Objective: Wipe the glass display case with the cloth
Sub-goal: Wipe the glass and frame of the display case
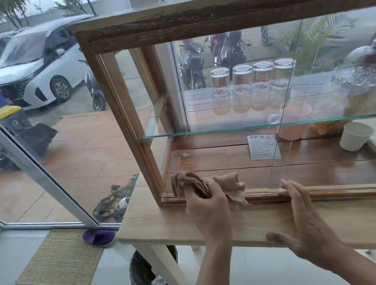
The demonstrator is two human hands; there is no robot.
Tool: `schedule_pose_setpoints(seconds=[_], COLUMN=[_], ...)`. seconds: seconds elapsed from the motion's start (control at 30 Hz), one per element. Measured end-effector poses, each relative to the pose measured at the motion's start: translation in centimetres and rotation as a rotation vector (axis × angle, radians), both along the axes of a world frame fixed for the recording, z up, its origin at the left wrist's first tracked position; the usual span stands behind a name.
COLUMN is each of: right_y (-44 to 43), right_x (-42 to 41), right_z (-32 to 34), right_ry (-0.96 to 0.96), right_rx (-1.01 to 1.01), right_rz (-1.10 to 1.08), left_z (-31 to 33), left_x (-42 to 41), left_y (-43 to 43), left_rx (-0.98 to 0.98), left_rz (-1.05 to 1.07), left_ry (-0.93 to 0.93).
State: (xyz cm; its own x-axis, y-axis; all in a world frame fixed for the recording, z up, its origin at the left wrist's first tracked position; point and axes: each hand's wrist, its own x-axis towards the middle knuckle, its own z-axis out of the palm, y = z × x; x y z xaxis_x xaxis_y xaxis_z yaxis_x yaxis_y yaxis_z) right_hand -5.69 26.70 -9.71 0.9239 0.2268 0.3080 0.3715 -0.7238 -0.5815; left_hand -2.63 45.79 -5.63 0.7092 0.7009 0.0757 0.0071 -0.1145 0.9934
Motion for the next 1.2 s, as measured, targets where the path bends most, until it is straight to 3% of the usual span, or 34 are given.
schedule_pose_setpoints(seconds=[0.07, 0.13, 0.2, 0.3, 0.37, 0.47, 0.53, 0.63, 0.73, 0.83, 0.9, 0.97, 1.03, 1.1, 1.2], right_y=[0.0, 0.0, 0.1, 0.1, 0.0, 0.0, -0.1, -0.2, -0.3, -0.2, -0.2, -0.2, -0.2, -0.1, -0.1], right_x=[0.0, -0.1, -0.1, -0.1, 0.0, 0.0, 0.1, 0.1, 0.2, 0.2, 0.2, 0.2, 0.1, 0.1, 0.2], right_z=[0.0, 0.2, 0.1, 0.1, 0.1, 0.1, -0.1, -0.3, -0.3, -0.2, -0.2, -0.3, -0.1, 0.0, 0.1], right_ry=[-0.001, 0.004, 0.005, -0.003, -0.002, -0.002, -0.007, -0.014, -0.009, -0.005, -0.004, -0.001, 0.011, 0.003, 0.003], right_rx=[-0.001, -0.002, 0.003, 0.007, -0.002, -0.001, -0.008, -0.016, -0.018, -0.003, 0.007, 0.018, 0.015, 0.019, 0.018], right_rz=[0.004, 0.003, 0.003, 0.008, 0.002, 0.001, 0.001, 0.003, 0.007, 0.021, 0.025, 0.030, 0.032, 0.037, 0.048], left_z=[1.0, 0.5, -0.5, 0.2, 1.9, 2.6, 0.6, -1.1, 0.0, 1.2, -0.2, -1.4, -1.7, -0.3, 0.3], left_x=[0.4, 0.9, 0.6, -0.1, -0.2, 1.2, 1.6, 0.4, 0.5, 2.0, 2.4, 1.6, 0.8, 1.0, 2.6], left_y=[1.4, 3.6, 3.9, -0.2, -1.7, 1.9, 4.0, 0.5, -3.4, 1.0, 3.6, 2.4, -0.5, -1.2, 3.1], left_rx=[0.039, 0.046, -0.016, -0.041, 0.044, 0.155, 0.073, 0.025, 0.109, 0.145, 0.034, -0.053, -0.009, 0.066, 0.109], left_rz=[0.005, 0.138, 0.216, -0.003, -0.123, 0.102, 0.274, 0.136, -0.025, 0.189, 0.338, 0.306, 0.184, 0.135, 0.290], left_ry=[-0.055, -0.081, -0.028, 0.044, -0.058, -0.175, -0.150, -0.028, -0.128, -0.219, -0.167, -0.051, -0.036, -0.104, -0.230])
